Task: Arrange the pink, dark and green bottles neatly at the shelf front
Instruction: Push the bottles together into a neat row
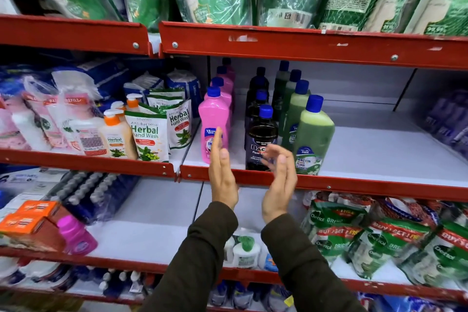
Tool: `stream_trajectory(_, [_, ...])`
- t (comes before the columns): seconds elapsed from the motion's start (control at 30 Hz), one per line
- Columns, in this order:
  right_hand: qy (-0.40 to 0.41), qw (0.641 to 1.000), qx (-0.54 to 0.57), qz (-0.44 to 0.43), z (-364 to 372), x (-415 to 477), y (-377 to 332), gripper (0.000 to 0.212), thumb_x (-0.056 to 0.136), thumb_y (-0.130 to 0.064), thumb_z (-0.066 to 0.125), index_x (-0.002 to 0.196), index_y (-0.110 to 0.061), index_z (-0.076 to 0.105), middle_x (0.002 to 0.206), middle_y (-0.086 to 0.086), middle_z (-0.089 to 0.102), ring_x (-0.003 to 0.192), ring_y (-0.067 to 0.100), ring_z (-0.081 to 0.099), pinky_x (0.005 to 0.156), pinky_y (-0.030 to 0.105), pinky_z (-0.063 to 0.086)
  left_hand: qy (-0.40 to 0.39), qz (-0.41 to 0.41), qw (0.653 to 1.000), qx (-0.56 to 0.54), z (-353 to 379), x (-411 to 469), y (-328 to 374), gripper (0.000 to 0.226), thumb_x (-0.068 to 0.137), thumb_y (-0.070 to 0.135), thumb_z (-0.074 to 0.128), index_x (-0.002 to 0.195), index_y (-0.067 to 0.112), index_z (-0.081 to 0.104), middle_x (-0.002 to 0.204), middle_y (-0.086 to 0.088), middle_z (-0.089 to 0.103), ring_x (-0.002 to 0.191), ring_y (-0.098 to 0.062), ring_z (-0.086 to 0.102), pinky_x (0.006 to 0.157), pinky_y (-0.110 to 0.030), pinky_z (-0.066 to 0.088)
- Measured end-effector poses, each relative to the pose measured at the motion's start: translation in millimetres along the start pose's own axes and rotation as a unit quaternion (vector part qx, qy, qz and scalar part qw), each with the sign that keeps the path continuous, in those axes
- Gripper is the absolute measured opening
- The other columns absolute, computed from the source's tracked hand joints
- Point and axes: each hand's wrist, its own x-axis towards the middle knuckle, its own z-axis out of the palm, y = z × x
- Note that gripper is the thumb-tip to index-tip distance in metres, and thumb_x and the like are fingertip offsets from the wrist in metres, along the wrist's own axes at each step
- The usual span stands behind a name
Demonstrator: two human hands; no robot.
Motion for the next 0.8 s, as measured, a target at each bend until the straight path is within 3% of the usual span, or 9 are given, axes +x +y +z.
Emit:
stream_trajectory(0.1, [-0.140, 0.985, -0.012, 0.097, 30.4, -3.4, 4.9, 0.044, 0.097, -0.055, 0.037, 0.130, -0.038, 0.060, 0.141, -0.008, 0.061, 0.134, 0.012, 0.055, 0.115, 0.041, 0.042, 0.025, -0.004, 1.000, 0.003, -18.7, 15.4, 0.6, 0.072, 0.093, 0.065, 0.025, 0.158, 0.035, 0.018, 0.164, 0.024, 0.019, 0.147, 0.014, 0.021, 0.116, -0.008, 0.023])
stream_trajectory(0.17, [-0.195, 0.966, -0.035, 0.164, 50.4, -0.6, 9.6, 0.061, 0.091, -0.067, 0.033, 0.145, -0.040, 0.044, 0.156, -0.018, 0.041, 0.147, 0.002, 0.036, 0.125, 0.037, 0.027, 0.019, -0.039, 0.999, -0.005, -30.0, 29.0, 2.7, 0.077, 0.089, 0.071, 0.022, 0.158, 0.038, 0.013, 0.167, 0.019, 0.014, 0.150, 0.006, 0.019, 0.122, -0.022, 0.023])
stream_trajectory(0.23, [-0.203, 0.958, -0.046, 0.197, 67.5, 7.2, 14.0, 0.067, 0.096, -0.065, 0.028, 0.156, -0.035, 0.027, 0.160, -0.020, 0.028, 0.150, 0.000, 0.024, 0.129, 0.040, 0.018, -0.013, -0.080, 0.997, -0.017, -39.9, 45.6, 4.2, 0.078, 0.089, 0.072, 0.019, 0.158, 0.036, 0.017, 0.164, 0.016, 0.027, 0.150, -0.001, 0.029, 0.123, -0.032, 0.029])
stream_trajectory(0.27, [-0.207, 0.955, -0.039, 0.206, 74.2, 11.5, 16.5, 0.064, 0.101, -0.060, 0.024, 0.159, -0.033, 0.022, 0.162, -0.016, 0.027, 0.150, 0.001, 0.025, 0.128, 0.040, 0.020, -0.039, -0.096, 0.994, -0.021, -44.7, 53.2, 5.0, 0.076, 0.090, 0.071, 0.017, 0.157, 0.036, 0.023, 0.156, 0.022, 0.041, 0.143, 0.004, 0.040, 0.119, -0.029, 0.037])
stream_trajectory(0.37, [-0.229, 0.949, 0.001, 0.219, 83.8, 19.9, 20.5, 0.055, 0.106, -0.052, 0.018, 0.158, -0.034, 0.026, 0.146, -0.017, 0.051, 0.129, -0.012, 0.051, 0.106, 0.015, 0.045, -0.084, -0.108, 0.991, -0.008, -59.4, 67.4, 4.9, 0.067, 0.090, 0.071, 0.012, 0.147, 0.043, 0.033, 0.117, 0.044, 0.061, 0.109, 0.025, 0.057, 0.084, -0.002, 0.049])
stream_trajectory(0.47, [-0.226, 0.950, -0.001, 0.215, 81.5, 18.9, 13.5, 0.054, 0.095, -0.066, 0.024, 0.143, -0.048, 0.041, 0.115, -0.043, 0.059, 0.101, -0.029, 0.058, 0.077, -0.003, 0.046, -0.076, -0.119, 0.989, 0.032, -72.0, 69.8, 4.2, 0.073, 0.090, 0.072, 0.005, 0.148, 0.044, 0.038, 0.132, 0.025, 0.057, 0.113, 0.014, 0.056, 0.087, -0.011, 0.043])
stream_trajectory(0.6, [-0.225, 0.948, -0.004, 0.224, 73.0, 12.9, 9.4, 0.075, 0.086, -0.071, 0.024, 0.152, -0.038, 0.038, 0.115, -0.041, 0.054, 0.096, -0.031, 0.057, 0.072, -0.006, 0.044, -0.060, -0.127, 0.990, 0.018, -82.4, 64.2, 1.3, 0.071, 0.088, 0.072, 0.007, 0.139, 0.047, 0.050, 0.142, 0.005, 0.056, 0.122, -0.011, 0.056, 0.100, -0.030, 0.041])
stream_trajectory(0.73, [-0.216, 0.951, -0.041, 0.216, 68.9, 5.8, 12.9, 0.064, 0.087, -0.073, 0.020, 0.143, -0.052, 0.043, 0.123, -0.036, 0.054, 0.107, -0.023, 0.054, 0.085, 0.006, 0.043, -0.032, -0.120, 0.992, 0.034, -88.9, 57.1, 3.0, 0.062, 0.089, 0.072, 0.009, 0.123, 0.058, 0.059, 0.113, 0.030, 0.066, 0.112, -0.001, 0.061, 0.088, -0.023, 0.048])
stream_trajectory(0.8, [-0.209, 0.953, -0.050, 0.216, 68.4, 2.2, 13.1, 0.057, 0.088, -0.074, 0.020, 0.137, -0.058, 0.045, 0.121, -0.040, 0.054, 0.105, -0.025, 0.056, 0.086, 0.008, 0.042, -0.022, -0.117, 0.992, 0.035, -88.9, 55.6, 3.1, 0.065, 0.088, 0.074, 0.011, 0.124, 0.055, 0.061, 0.110, 0.031, 0.066, 0.108, -0.001, 0.065, 0.086, -0.021, 0.051])
